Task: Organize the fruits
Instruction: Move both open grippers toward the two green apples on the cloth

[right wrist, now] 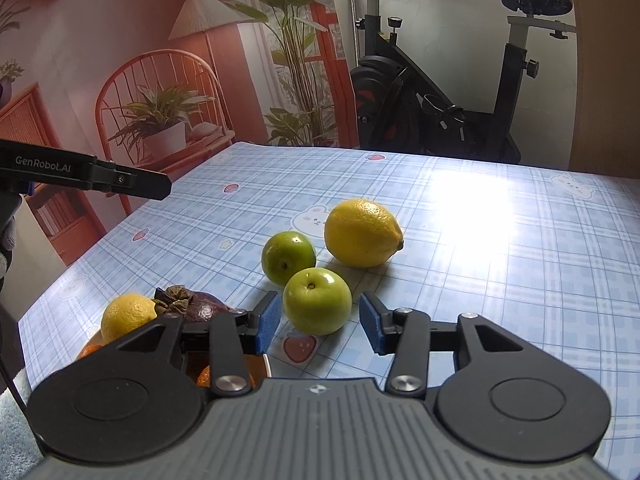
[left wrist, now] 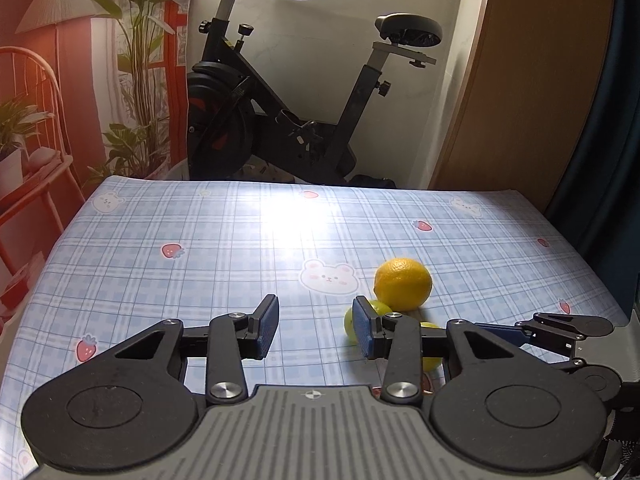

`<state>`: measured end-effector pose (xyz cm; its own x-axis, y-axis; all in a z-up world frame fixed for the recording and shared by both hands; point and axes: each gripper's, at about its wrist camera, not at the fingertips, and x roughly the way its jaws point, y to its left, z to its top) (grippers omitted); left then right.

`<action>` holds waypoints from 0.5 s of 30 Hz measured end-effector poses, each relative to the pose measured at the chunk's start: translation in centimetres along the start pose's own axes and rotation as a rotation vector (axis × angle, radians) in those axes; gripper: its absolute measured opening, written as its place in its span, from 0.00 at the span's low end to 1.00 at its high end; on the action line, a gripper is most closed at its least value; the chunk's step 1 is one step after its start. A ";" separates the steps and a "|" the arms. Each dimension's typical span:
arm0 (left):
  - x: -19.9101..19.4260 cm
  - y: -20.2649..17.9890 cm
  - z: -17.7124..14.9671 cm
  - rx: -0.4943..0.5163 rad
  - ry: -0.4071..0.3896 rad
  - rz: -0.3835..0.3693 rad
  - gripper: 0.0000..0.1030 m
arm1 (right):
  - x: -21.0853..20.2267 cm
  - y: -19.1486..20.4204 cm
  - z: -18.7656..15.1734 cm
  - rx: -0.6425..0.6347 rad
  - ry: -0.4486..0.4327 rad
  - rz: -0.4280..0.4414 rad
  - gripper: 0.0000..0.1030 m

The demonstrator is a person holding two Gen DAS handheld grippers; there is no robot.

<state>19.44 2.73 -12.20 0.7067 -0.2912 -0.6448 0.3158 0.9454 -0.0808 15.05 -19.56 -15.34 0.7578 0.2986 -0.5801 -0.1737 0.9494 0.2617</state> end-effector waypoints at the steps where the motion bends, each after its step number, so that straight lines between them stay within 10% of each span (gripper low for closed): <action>1: 0.3 -0.1 0.1 0.000 0.003 -0.001 0.42 | 0.4 0.0 0.0 0.000 0.003 0.002 0.49; 15: 3.0 0.5 0.5 -0.006 0.054 -0.028 0.43 | 3.5 -0.3 -0.1 -0.007 0.051 0.022 0.54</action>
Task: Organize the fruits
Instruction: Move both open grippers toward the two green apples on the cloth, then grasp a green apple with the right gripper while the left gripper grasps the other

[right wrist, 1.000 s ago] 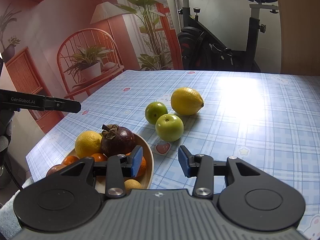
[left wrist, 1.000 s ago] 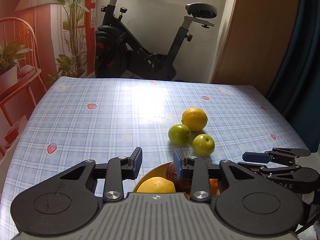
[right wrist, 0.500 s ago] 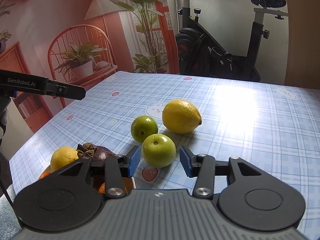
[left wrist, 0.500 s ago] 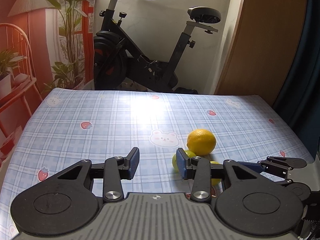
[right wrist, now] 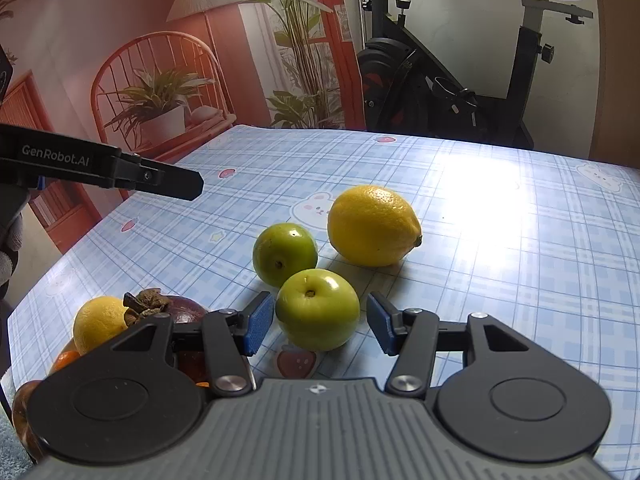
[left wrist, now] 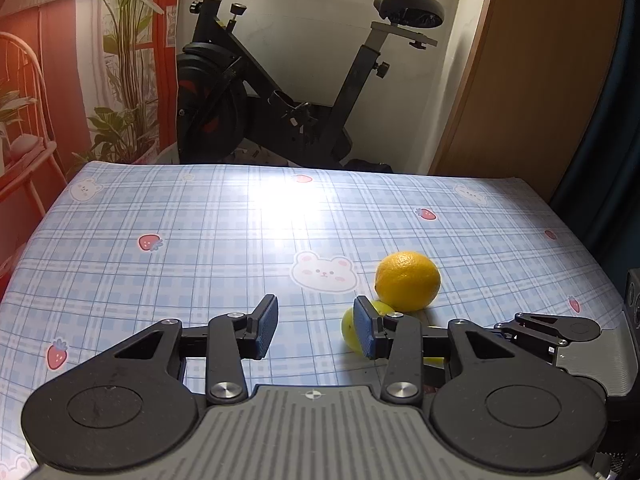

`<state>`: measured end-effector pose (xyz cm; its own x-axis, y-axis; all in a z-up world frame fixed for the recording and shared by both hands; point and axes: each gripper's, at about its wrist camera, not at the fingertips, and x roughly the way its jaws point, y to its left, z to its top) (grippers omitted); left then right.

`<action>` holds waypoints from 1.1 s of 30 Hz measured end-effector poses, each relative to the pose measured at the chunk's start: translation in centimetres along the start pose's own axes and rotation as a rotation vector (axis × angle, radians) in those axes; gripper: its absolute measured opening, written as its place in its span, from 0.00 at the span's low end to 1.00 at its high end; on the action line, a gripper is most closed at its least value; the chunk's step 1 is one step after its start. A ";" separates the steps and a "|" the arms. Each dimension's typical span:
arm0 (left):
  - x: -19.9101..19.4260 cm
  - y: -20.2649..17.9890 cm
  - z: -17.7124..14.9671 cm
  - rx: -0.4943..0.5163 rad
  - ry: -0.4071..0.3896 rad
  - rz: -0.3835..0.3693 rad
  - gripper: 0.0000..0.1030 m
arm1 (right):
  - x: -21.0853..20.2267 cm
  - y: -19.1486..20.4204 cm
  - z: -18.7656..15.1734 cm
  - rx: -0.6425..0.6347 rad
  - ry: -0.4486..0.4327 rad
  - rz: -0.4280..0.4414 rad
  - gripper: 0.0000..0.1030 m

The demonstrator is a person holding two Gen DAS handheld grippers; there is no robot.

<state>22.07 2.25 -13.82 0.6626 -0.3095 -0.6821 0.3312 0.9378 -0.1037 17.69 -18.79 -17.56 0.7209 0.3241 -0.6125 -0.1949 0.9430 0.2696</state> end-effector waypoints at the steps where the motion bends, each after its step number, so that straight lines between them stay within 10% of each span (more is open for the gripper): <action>1: 0.2 0.0 0.1 -0.002 0.005 -0.004 0.44 | 0.1 -0.1 0.0 -0.001 0.004 0.003 0.53; 33: 8.1 -3.5 -0.4 -0.006 0.186 -0.046 0.49 | -3.3 -2.4 -1.6 0.064 -0.051 -0.023 0.49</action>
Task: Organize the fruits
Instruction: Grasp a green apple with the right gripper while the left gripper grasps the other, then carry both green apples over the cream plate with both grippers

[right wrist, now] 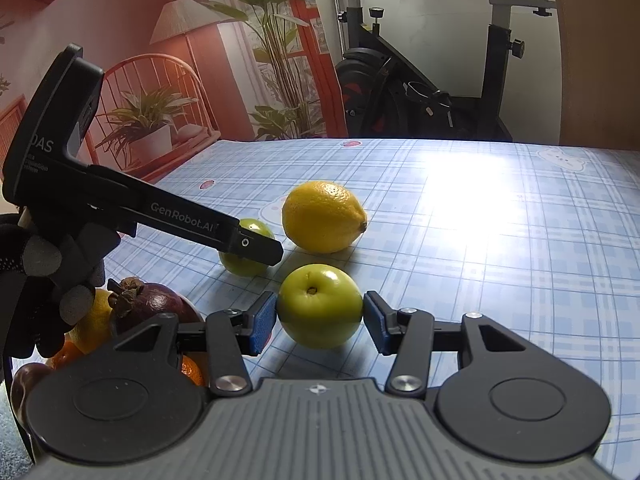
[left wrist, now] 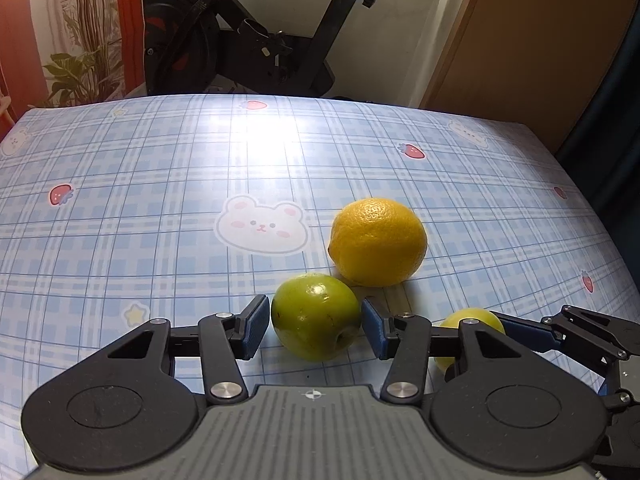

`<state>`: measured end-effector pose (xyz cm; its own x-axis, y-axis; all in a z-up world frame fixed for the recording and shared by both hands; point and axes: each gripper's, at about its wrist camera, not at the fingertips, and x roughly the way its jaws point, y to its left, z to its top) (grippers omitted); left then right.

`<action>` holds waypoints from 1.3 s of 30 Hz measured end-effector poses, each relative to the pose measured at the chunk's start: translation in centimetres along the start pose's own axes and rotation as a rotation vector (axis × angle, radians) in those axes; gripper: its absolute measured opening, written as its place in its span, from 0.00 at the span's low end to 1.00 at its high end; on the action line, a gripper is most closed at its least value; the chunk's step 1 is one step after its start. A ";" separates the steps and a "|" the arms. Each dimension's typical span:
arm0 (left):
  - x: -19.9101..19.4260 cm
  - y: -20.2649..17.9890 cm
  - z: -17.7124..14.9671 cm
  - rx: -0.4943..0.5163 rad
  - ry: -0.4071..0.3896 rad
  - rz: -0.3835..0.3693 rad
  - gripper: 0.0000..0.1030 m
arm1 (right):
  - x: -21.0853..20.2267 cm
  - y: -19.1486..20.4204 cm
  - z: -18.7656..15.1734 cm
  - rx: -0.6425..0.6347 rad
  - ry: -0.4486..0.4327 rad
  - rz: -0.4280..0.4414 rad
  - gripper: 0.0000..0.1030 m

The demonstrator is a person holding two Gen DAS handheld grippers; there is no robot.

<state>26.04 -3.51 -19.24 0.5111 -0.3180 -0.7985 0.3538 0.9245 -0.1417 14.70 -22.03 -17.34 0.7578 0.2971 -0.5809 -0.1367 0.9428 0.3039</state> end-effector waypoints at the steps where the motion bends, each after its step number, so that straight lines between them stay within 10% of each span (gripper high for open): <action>1: 0.0 0.0 0.0 0.001 -0.001 -0.001 0.49 | 0.0 0.0 0.0 0.002 0.000 0.000 0.49; 39: -13.8 -1.1 -9.1 0.087 -0.099 -0.135 0.49 | -7.3 6.7 -2.6 -0.102 -0.011 0.085 0.49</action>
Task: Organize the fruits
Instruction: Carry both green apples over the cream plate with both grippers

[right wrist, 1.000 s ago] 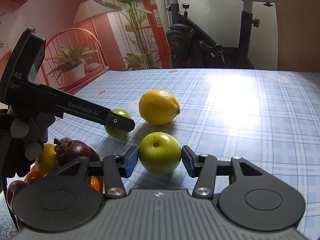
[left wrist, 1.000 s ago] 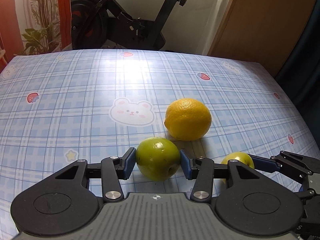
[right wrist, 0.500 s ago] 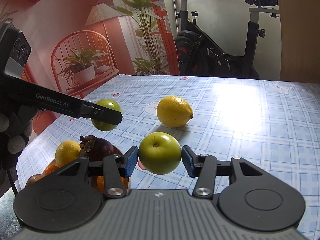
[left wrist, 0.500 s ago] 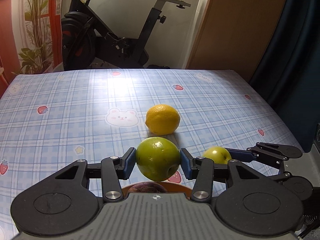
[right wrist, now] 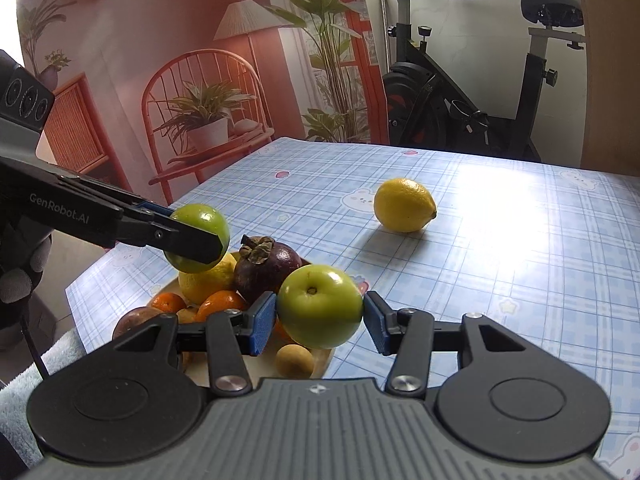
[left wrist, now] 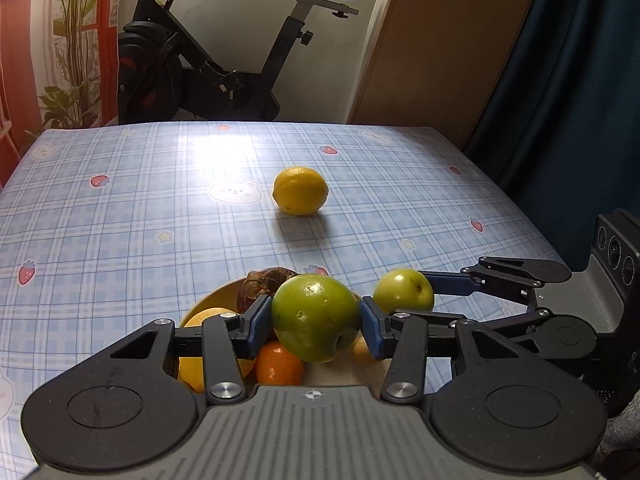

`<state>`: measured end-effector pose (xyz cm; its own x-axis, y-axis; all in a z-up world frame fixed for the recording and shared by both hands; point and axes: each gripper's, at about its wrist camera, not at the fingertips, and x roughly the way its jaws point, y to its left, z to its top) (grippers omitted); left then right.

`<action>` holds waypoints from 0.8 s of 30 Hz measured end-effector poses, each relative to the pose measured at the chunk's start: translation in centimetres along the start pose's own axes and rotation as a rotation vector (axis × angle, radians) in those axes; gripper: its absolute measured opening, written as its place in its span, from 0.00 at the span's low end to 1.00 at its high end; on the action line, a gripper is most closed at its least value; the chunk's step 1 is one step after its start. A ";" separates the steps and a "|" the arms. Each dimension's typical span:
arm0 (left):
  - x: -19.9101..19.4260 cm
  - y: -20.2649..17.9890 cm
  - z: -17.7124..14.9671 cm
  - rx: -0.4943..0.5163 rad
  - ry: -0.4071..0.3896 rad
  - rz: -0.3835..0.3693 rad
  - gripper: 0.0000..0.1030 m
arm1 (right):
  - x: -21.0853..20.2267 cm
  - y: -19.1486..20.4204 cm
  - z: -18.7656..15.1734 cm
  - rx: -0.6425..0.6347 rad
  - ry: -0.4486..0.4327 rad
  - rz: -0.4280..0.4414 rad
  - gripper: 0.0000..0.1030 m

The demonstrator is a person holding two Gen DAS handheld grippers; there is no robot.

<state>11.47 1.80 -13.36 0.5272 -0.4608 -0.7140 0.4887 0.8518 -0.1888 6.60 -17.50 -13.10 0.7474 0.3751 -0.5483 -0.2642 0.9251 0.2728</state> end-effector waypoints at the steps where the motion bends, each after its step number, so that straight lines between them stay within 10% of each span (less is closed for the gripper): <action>1: -0.2 -0.1 -0.3 0.003 0.002 -0.003 0.49 | -0.1 0.2 -0.1 -0.004 0.000 0.005 0.49; 24: 0.5 -0.4 -2.3 0.036 0.076 -0.020 0.49 | 0.3 1.6 -1.8 -0.038 0.064 0.046 0.49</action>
<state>9.92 1.79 -15.17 0.4632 -0.4565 -0.7596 0.5240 0.8323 -0.1807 5.30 -15.85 -14.20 0.6941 0.4191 -0.5853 -0.3210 0.9080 0.2694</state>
